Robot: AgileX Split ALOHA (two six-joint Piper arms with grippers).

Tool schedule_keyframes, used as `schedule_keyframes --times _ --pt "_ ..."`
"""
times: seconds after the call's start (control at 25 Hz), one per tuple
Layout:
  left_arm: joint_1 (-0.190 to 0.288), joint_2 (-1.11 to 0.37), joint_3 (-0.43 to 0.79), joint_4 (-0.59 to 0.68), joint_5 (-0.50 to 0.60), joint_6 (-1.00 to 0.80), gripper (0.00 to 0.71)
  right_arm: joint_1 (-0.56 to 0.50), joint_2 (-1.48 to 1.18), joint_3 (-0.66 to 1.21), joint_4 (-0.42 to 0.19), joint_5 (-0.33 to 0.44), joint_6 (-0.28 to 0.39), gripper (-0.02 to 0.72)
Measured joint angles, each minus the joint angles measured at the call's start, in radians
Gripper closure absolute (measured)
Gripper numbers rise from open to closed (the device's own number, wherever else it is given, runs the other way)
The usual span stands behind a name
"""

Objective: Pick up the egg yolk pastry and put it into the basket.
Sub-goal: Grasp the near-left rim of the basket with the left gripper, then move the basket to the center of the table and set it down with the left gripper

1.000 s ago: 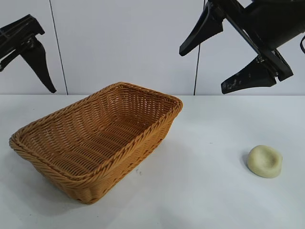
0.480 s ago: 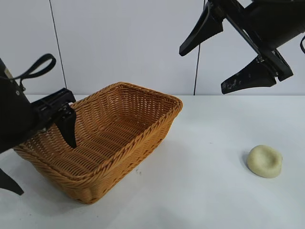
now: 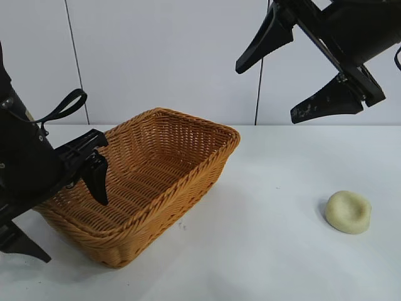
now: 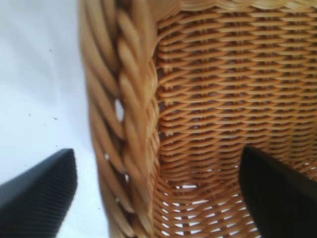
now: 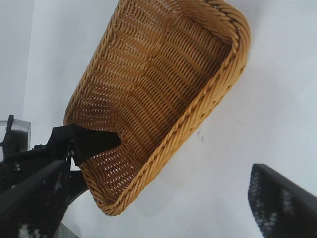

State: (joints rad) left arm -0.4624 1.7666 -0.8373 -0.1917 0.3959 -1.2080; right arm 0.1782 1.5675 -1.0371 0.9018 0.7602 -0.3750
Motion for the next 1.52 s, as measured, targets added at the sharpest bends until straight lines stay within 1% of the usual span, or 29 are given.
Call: schedule_keyframes --times 0.12,0.2,0.32,0.36,0.52,0.72,0.84,0.96,1.12,1.32,1.52 --pt "0.03 -0.003 -0.007 -0.011 0.014 0.065 0.63 0.0 0.0 0.0 0.0 0.001 0.0 0.008" --pt "0.066 -0.017 -0.036 -0.034 0.064 0.169 0.629 0.0 0.0 0.0 0.0 0.001 0.0 0.008" --pt "0.138 -0.029 -0.113 -0.082 0.17 0.399 0.629 0.0 0.0 0.0 0.0 0.001 0.0 0.008" --pt "0.165 -0.029 -0.143 -0.096 0.206 0.501 0.629 0.0 0.0 0.0 0.0 0.001 0.0 0.008" --pt "0.219 -0.02 -0.262 -0.13 0.313 0.748 0.629 0.0 0.0 0.0 0.0 0.0 0.001 0.008" --pt "0.225 0.062 -0.384 -0.161 0.431 0.938 0.63 0.0 0.0 0.0 0.0 0.001 0.001 0.008" --pt "0.225 0.114 -0.42 -0.17 0.454 1.015 0.63 0.0 0.0 0.0 0.0 0.001 0.002 0.008" --pt "0.22 0.144 -0.422 -0.192 0.455 1.068 0.63 0.0 0.0 0.0 0.0 0.001 0.006 0.008" --pt "0.214 0.179 -0.423 -0.244 0.428 1.106 0.63 0.0 0.0 0.0 0.0 0.001 0.011 0.008" --pt "0.213 0.223 -0.421 -0.217 0.413 1.111 0.63 0.0 0.0 0.0 0.0 0.001 0.013 0.008" --pt "0.213 0.252 -0.421 -0.217 0.399 1.117 0.63 0.0 0.0 0.0 0.0 0.001 0.016 0.008"
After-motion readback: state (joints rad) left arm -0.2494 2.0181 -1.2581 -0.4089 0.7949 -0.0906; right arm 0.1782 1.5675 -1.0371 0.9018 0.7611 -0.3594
